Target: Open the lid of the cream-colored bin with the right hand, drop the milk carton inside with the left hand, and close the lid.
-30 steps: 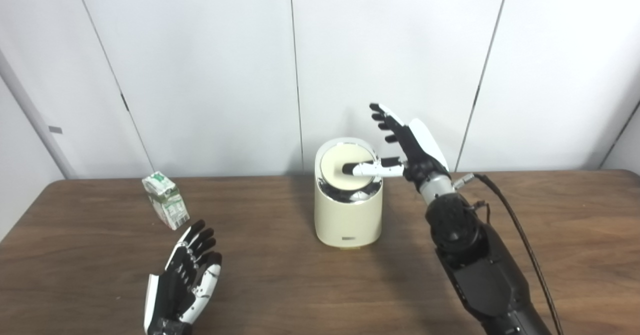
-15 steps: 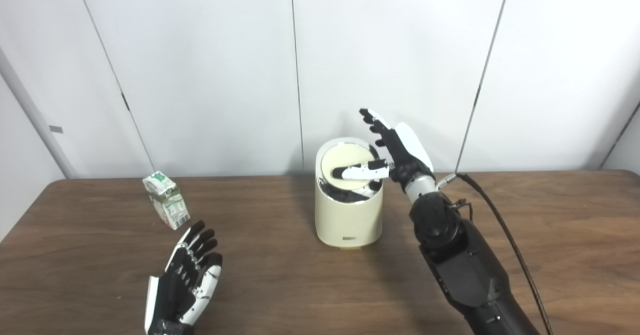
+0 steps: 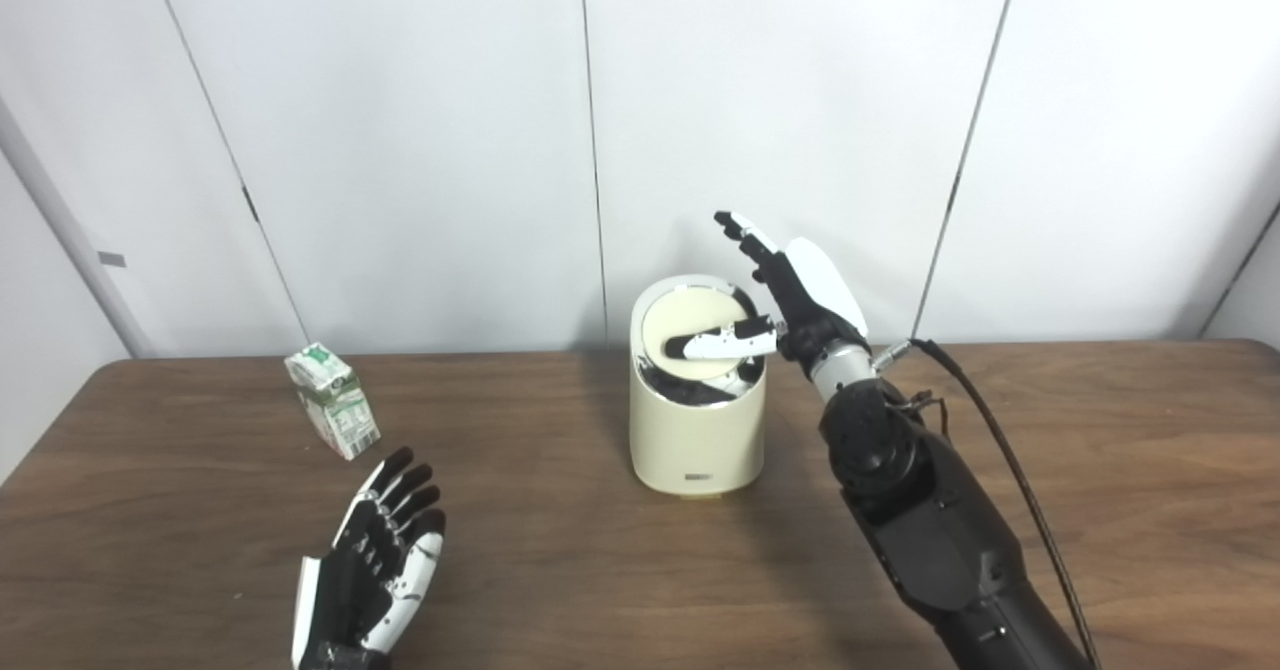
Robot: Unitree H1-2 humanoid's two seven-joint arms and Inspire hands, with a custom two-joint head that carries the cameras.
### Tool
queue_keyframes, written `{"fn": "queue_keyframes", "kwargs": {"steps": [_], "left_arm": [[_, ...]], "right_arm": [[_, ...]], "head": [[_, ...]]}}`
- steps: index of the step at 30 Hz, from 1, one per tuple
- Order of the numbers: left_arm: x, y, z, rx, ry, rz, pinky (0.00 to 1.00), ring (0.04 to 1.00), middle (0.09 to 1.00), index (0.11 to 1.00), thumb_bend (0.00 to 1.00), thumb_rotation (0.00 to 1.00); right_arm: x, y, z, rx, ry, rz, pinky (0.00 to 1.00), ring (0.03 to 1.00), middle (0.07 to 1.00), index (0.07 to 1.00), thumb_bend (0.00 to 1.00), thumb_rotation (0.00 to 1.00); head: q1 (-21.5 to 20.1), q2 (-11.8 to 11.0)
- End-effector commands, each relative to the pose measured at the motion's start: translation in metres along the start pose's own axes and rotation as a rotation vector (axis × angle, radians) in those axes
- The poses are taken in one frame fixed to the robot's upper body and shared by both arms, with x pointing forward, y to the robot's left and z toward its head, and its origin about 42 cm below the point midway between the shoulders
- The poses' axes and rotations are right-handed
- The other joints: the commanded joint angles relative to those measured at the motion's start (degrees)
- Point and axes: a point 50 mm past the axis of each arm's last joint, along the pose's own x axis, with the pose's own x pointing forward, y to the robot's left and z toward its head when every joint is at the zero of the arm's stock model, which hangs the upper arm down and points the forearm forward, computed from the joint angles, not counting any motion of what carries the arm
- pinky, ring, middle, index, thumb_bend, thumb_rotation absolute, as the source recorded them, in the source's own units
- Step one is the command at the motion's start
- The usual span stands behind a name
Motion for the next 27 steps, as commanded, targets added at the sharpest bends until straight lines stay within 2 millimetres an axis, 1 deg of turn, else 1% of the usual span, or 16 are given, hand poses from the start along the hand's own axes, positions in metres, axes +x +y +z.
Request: {"fn": "queue_keyframes", "kwargs": {"steps": [1,15,22,25,27], "left_arm": [[-0.012,0.004,-0.007,0.009,0.028,0.012,0.78,0.805,0.834,0.903,0.42,0.39],[-0.012,0.007,-0.006,0.003,0.019,0.009,0.78,0.813,0.842,0.905,0.44,0.39],[-0.012,0.007,-0.003,0.014,0.02,0.011,0.77,0.807,0.835,0.9,0.42,0.38],[-0.012,0.007,-0.003,0.009,0.017,0.009,0.77,0.808,0.838,0.902,0.41,0.37],[-0.012,0.007,-0.002,0.012,0.015,0.007,0.77,0.807,0.838,0.902,0.42,0.38]], "right_arm": [[0.008,-0.021,0.012,-0.038,-0.058,-0.052,0.8,0.9,0.909,0.918,0.88,0.27],[0.002,-0.025,0.008,-0.058,-0.051,-0.043,0.79,0.893,0.903,0.913,0.88,0.27],[-0.001,-0.026,0.008,-0.084,-0.054,-0.037,0.78,0.885,0.898,0.911,0.88,0.27],[-0.002,-0.026,0.01,-0.109,-0.063,-0.024,0.79,0.888,0.901,0.913,0.88,0.27],[-0.003,-0.026,0.011,-0.136,-0.077,-0.011,0.82,0.902,0.91,0.919,0.87,0.25]], "head": [[0.0,0.18],[-0.1,1.09],[-0.3,1.53],[-0.11,1.83],[-0.12,1.91]]}}
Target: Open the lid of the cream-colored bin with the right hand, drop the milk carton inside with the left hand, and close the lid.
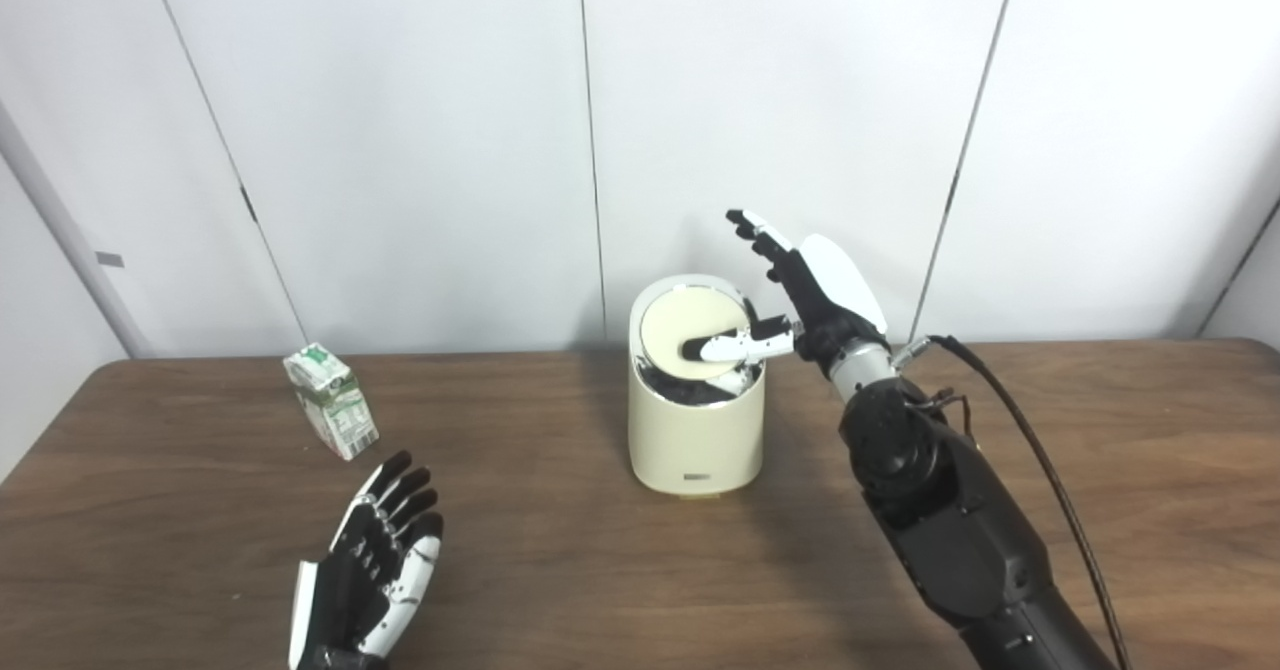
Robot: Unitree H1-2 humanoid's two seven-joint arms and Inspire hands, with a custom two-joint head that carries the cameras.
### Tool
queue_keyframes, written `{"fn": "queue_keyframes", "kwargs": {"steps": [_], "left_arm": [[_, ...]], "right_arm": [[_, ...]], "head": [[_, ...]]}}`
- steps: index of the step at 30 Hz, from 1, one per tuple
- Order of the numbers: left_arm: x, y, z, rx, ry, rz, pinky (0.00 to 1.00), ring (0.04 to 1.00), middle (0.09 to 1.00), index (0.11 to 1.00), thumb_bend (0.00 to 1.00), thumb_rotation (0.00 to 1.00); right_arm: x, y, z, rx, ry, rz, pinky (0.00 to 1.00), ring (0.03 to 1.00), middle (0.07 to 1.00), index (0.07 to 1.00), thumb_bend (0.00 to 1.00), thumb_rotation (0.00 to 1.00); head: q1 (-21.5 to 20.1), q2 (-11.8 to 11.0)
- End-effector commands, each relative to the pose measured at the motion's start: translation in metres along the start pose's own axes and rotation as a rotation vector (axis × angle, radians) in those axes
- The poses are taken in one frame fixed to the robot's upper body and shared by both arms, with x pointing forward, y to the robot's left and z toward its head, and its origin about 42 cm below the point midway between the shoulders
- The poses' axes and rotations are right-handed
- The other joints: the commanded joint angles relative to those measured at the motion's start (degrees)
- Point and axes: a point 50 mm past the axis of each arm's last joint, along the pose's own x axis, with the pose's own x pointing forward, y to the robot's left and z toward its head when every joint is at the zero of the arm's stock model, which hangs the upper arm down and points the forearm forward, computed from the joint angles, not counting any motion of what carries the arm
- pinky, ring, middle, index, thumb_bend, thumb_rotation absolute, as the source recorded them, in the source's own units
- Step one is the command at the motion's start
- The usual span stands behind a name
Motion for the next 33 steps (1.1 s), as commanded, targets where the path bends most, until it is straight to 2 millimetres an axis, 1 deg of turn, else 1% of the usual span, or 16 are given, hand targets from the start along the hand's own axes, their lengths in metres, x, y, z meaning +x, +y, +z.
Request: {"fn": "queue_keyframes", "kwargs": {"steps": [1,3,7,10,12,13,15,19,20,21,23,24,25,27,30,33], "left_arm": [[-0.009,0.004,-0.004,0.014,0.015,0.005,0.77,0.807,0.837,0.903,0.42,0.39],[-0.009,0.003,-0.004,0.016,0.013,0.005,0.77,0.806,0.835,0.903,0.42,0.4],[-0.009,0.002,-0.004,0.013,0.015,0.009,0.77,0.802,0.831,0.897,0.42,0.4],[-0.009,0.0,-0.004,0.01,0.015,0.009,0.77,0.803,0.834,0.896,0.42,0.39],[-0.01,0.0,-0.005,0.01,0.015,0.009,0.77,0.803,0.837,0.897,0.42,0.39],[-0.01,-0.001,-0.005,0.009,0.014,0.008,0.77,0.803,0.837,0.897,0.42,0.39],[-0.01,-0.001,-0.005,0.008,0.014,0.004,0.77,0.808,0.841,0.902,0.43,0.4],[-0.01,-0.002,-0.004,0.012,0.018,0.002,0.77,0.806,0.835,0.9,0.46,0.42],[-0.011,-0.003,-0.004,0.01,0.02,0.002,0.77,0.807,0.835,0.901,0.45,0.41],[-0.011,-0.003,-0.004,0.011,0.021,0.0,0.77,0.807,0.835,0.901,0.45,0.41],[-0.011,-0.003,-0.004,0.01,0.022,-0.002,0.77,0.806,0.836,0.904,0.45,0.42],[-0.011,-0.003,-0.004,0.013,0.021,-0.002,0.78,0.806,0.836,0.904,0.46,0.42],[-0.011,-0.003,-0.004,0.015,0.021,-0.002,0.78,0.805,0.836,0.906,0.46,0.42],[-0.01,-0.004,-0.004,0.016,0.02,-0.002,0.78,0.804,0.837,0.907,0.45,0.42],[-0.01,-0.003,-0.005,0.014,0.021,-0.005,0.77,0.805,0.839,0.907,0.45,0.41],[-0.009,-0.003,-0.005,0.01,0.026,-0.001,0.77,0.807,0.84,0.906,0.45,0.41]], "right_arm": [[0.004,-0.015,0.01,-0.062,-0.053,-0.022,0.82,0.906,0.913,0.92,0.87,0.24],[0.004,-0.015,0.011,-0.097,-0.064,-0.015,0.83,0.915,0.917,0.923,0.88,0.23],[0.003,-0.015,0.013,-0.18,-0.083,-0.004,0.85,0.927,0.922,0.935,0.88,0.23],[0.003,-0.015,0.014,-0.235,-0.098,-0.004,0.85,0.93,0.922,0.935,0.91,0.2],[0.003,-0.016,0.015,-0.235,-0.103,-0.003,0.87,0.939,0.925,0.935,0.92,0.17],[0.003,-0.017,0.016,-0.21,-0.099,0.001,0.88,0.944,0.927,0.935,0.92,0.17],[0.003,-0.018,0.017,-0.148,-0.089,0.0,0.88,0.948,0.931,0.939,0.91,0.2],[0.004,-0.025,0.021,0.021,-0.053,-0.027,0.8,0.901,0.905,0.92,0.91,0.27],[0.004,-0.027,0.022,0.052,-0.045,-0.032,0.77,0.884,0.899,0.915,0.88,0.3],[0.004,-0.03,0.023,0.131,-0.025,-0.036,0.76,0.882,0.898,0.914,0.88,0.31],[0.004,-0.036,0.024,0.247,0.003,-0.037,0.75,0.875,0.9,0.916,0.81,0.37],[0.003,-0.04,0.023,0.304,0.015,-0.038,0.75,0.873,0.9,0.917,0.8,0.39],[0.002,-0.042,0.023,0.335,0.02,-0.038,0.76,0.877,0.9,0.913,0.78,0.43],[-0.001,-0.047,0.021,0.396,0.03,-0.045,0.77,0.879,0.897,0.908,0.76,0.45],[-0.007,-0.053,0.017,0.448,0.051,-0.056,0.79,0.883,0.897,0.899,0.68,0.47],[-0.016,-0.056,0.011,0.535,0.083,-0.057,0.76,0.879,0.908,0.9,0.62,0.49]], "head": [[0.0,0.15],[0.03,0.26],[0.11,0.45],[0.23,0.5],[0.37,0.53],[0.38,0.56],[0.38,0.61],[0.3,0.77],[0.34,0.77],[0.37,0.75],[0.39,0.78],[0.37,0.78],[0.37,0.78],[0.3,0.76],[0.26,0.74],[0.2,0.76]]}}
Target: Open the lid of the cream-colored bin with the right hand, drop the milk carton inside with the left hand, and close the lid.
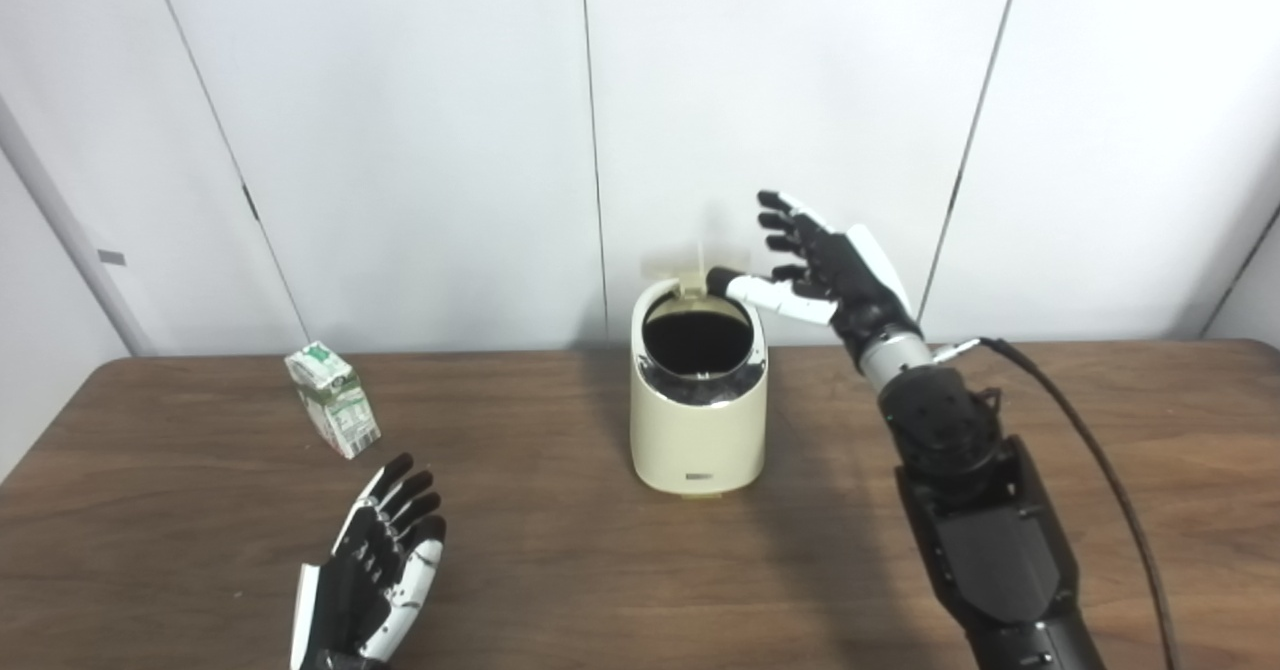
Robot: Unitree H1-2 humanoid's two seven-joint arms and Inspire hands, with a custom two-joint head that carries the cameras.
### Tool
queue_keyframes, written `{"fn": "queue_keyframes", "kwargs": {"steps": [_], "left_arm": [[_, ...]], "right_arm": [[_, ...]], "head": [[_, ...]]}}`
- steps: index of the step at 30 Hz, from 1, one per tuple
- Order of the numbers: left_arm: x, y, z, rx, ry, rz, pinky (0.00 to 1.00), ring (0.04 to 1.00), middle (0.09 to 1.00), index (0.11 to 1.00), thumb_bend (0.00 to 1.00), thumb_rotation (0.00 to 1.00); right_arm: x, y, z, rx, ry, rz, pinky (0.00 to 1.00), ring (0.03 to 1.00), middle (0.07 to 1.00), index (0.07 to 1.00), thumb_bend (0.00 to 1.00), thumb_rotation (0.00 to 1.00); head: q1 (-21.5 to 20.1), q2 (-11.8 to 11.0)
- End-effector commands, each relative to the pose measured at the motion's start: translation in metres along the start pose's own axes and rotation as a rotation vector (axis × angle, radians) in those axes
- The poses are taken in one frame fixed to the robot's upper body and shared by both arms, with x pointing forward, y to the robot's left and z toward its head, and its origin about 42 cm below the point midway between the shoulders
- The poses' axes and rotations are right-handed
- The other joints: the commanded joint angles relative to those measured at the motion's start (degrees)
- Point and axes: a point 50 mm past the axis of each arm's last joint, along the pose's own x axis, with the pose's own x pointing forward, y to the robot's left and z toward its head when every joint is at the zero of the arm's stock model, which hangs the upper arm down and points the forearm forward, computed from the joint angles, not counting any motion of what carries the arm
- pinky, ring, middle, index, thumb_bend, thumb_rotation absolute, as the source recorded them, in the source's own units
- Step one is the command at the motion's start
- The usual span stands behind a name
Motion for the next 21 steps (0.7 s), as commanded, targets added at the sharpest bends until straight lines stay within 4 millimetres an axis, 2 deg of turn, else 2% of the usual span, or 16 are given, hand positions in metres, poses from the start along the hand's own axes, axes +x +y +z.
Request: {"fn": "queue_keyframes", "kwargs": {"steps": [1,4,9,11,14,16,19,21], "left_arm": [[-0.007,0.001,-0.006,0.002,0.028,0.006,0.77,0.807,0.84,0.905,0.45,0.4],[-0.007,0.001,-0.006,0.0,0.028,0.006,0.77,0.806,0.838,0.904,0.45,0.39],[-0.007,0.001,-0.004,0.003,0.023,0.003,0.77,0.806,0.841,0.902,0.45,0.39],[-0.007,0.002,-0.004,0.004,0.02,0.002,0.77,0.809,0.842,0.903,0.44,0.39],[-0.007,0.003,-0.004,0.004,0.02,0.002,0.77,0.809,0.841,0.902,0.45,0.39],[-0.006,0.004,-0.003,0.002,0.017,0.002,0.77,0.806,0.839,0.903,0.46,0.39],[-0.006,0.005,-0.003,0.007,0.02,0.008,0.77,0.805,0.839,0.901,0.44,0.38],[-0.005,0.006,-0.002,0.012,0.019,0.006,0.77,0.806,0.84,0.902,0.43,0.38]], "right_arm": [[-0.002,-0.01,0.015,0.068,-0.043,-0.013,0.77,0.885,0.912,0.903,0.61,0.5],[-0.01,-0.014,0.01,0.115,-0.039,-0.011,0.78,0.876,0.907,0.916,0.55,0.52],[-0.029,-0.02,-0.004,0.242,-0.039,0.005,0.84,0.891,0.906,0.917,0.51,0.52],[-0.04,-0.024,-0.011,0.278,-0.043,0.03,0.86,0.927,0.936,0.936,0.48,0.58],[-0.057,-0.032,-0.023,0.284,-0.036,0.04,0.86,0.937,0.95,0.939,0.51,0.72],[-0.067,-0.037,-0.03,0.29,-0.028,0.036,0.87,0.94,0.949,0.948,0.51,0.76],[-0.084,-0.04,-0.041,0.318,-0.009,0.009,0.88,0.938,0.944,0.945,0.43,0.77],[-0.095,-0.038,-0.046,0.339,0.004,-0.015,0.88,0.932,0.935,0.92,0.43,0.74]], "head": [[-0.11,0.11],[-0.13,0.2],[0.12,0.54],[0.19,0.64],[0.03,0.84],[-0.21,1.01],[-0.32,1.11],[-0.25,1.22]]}}
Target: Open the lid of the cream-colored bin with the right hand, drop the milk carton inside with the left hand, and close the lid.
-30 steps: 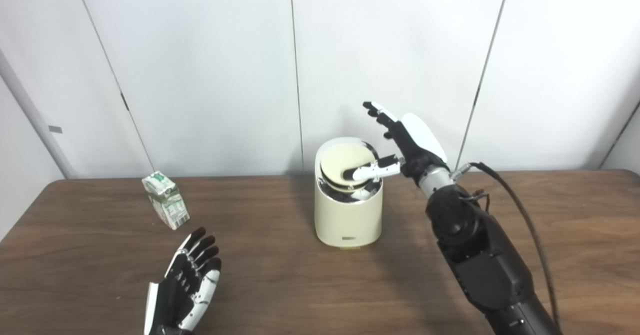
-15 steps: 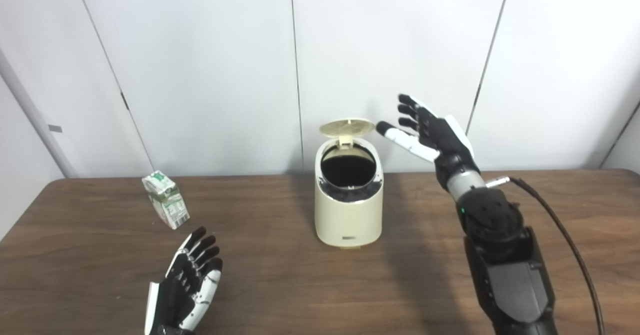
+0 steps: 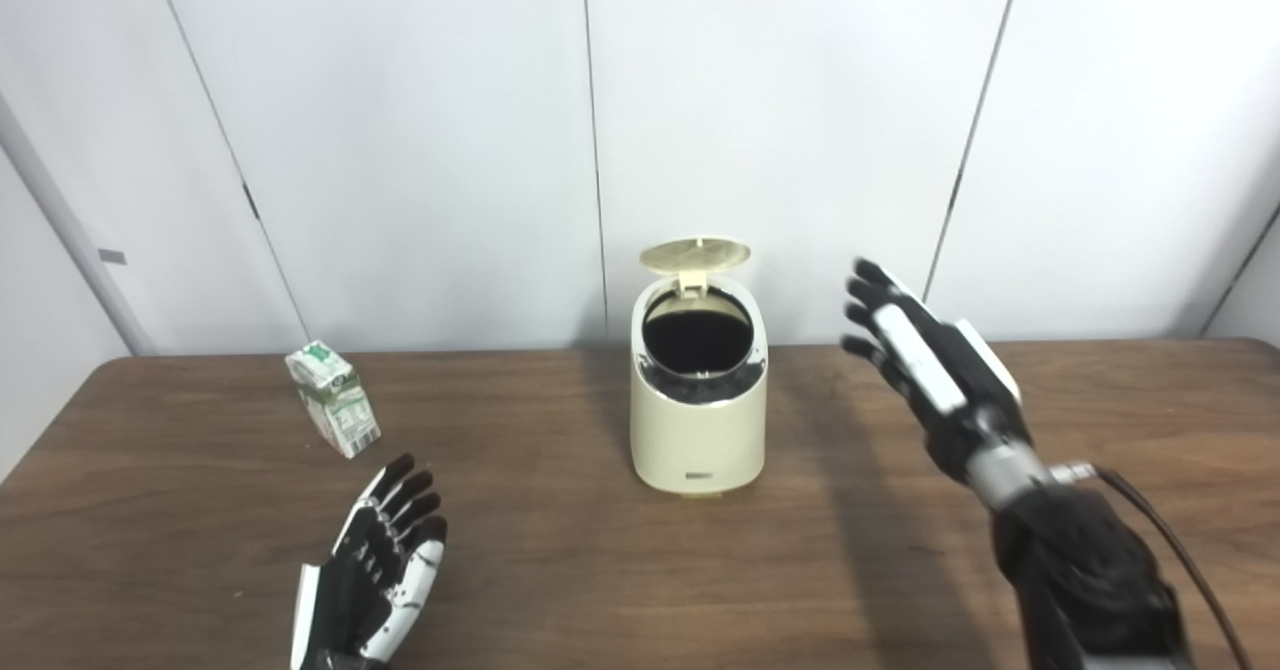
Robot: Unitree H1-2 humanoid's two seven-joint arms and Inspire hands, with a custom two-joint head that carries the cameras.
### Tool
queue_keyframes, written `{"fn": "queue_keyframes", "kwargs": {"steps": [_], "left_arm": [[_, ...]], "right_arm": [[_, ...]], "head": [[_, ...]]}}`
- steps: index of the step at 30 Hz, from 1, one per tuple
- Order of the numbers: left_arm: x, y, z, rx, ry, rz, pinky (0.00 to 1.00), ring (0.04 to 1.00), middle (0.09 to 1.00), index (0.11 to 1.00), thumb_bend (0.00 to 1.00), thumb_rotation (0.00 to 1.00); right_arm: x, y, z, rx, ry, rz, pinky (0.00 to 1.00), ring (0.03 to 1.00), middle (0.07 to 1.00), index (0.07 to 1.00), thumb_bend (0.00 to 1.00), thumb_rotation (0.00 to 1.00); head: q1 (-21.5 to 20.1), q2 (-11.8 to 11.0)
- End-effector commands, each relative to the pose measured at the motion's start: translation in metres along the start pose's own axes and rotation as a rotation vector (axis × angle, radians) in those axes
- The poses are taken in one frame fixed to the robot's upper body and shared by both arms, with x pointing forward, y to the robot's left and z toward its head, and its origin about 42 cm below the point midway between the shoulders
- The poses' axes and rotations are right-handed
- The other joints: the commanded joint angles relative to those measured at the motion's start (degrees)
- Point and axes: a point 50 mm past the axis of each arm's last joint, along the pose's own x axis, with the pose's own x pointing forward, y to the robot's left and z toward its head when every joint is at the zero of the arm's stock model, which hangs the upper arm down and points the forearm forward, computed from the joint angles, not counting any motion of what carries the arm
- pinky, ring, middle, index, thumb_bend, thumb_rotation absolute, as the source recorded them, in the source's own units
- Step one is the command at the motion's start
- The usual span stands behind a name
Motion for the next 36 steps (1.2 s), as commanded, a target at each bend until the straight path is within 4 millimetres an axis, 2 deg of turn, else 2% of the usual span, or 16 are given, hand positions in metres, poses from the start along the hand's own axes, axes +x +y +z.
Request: {"fn": "queue_keyframes", "kwargs": {"steps": [1,4,7,13,15,18,21,22,26,29,36], "left_arm": [[-0.005,0.004,-0.002,0.012,0.01,0.003,0.77,0.805,0.839,0.902,0.43,0.38],[-0.004,0.005,-0.001,0.016,0.009,0.003,0.77,0.805,0.836,0.901,0.44,0.41],[-0.003,0.006,-0.001,0.021,0.011,0.006,0.75,0.8,0.832,0.902,0.47,0.42],[-0.003,0.006,-0.001,0.029,0.009,0.009,0.69,0.776,0.824,0.901,0.46,0.38],[-0.003,0.006,0.0,0.018,0.01,0.012,0.69,0.778,0.825,0.898,0.45,0.33],[-0.003,0.005,0.001,-0.003,0.018,0.022,0.69,0.784,0.829,0.902,0.46,0.31],[-0.003,0.003,0.003,-0.051,0.039,0.057,0.69,0.784,0.826,0.89,0.52,0.21],[-0.003,0.003,0.004,-0.047,0.039,0.061,0.69,0.782,0.825,0.891,0.53,0.21],[-0.002,0.004,0.013,0.067,0.013,0.074,0.66,0.767,0.816,0.884,0.56,0.18],[0.0,0.005,0.021,0.128,-0.015,0.091,0.76,0.782,0.823,0.884,0.59,0.09],[0.016,0.013,0.042,0.223,-0.053,0.168,0.79,0.773,0.813,0.868,0.71,0.05]], "right_arm": [[-0.006,0.004,0.015,0.028,-0.07,-0.005,0.88,0.936,0.939,0.922,0.44,0.74],[-0.018,0.004,0.005,0.057,-0.047,-0.003,0.92,0.96,0.957,0.938,0.5,0.78],[-0.03,0.003,-0.006,0.092,-0.019,-0.001,0.95,0.974,0.964,0.943,0.56,0.85],[-0.047,-0.002,-0.025,0.134,0.016,-0.012,1.0,0.997,0.985,0.969,0.6,0.95],[-0.051,-0.005,-0.031,0.138,0.019,-0.023,1.0,1.0,0.988,0.974,0.61,0.99],[-0.056,-0.01,-0.041,0.144,0.011,-0.036,1.0,1.0,0.996,0.983,0.64,1.0],[-0.061,-0.013,-0.047,0.131,-0.002,-0.047,1.0,0.996,0.981,0.97,0.64,1.0],[-0.062,-0.014,-0.048,0.125,-0.007,-0.047,0.99,0.993,0.978,0.968,0.64,1.0],[-0.069,-0.018,-0.052,0.101,-0.032,-0.04,1.0,0.99,0.972,0.961,0.64,1.0],[-0.071,-0.025,-0.056,0.098,-0.044,-0.037,1.0,0.999,0.987,0.975,0.62,1.0],[-0.074,-0.04,-0.06,0.104,-0.043,-0.043,1.0,1.0,0.992,0.977,0.63,1.0]], "head": [[-0.04,0.1],[0.1,0.12],[0.23,0.16],[0.53,0.25],[2.01,0.25],[2.91,0.07],[4.06,0.08],[4.06,0.08],[7.11,-0.1],[9.38,-0.31],[14.69,-1.34]]}}
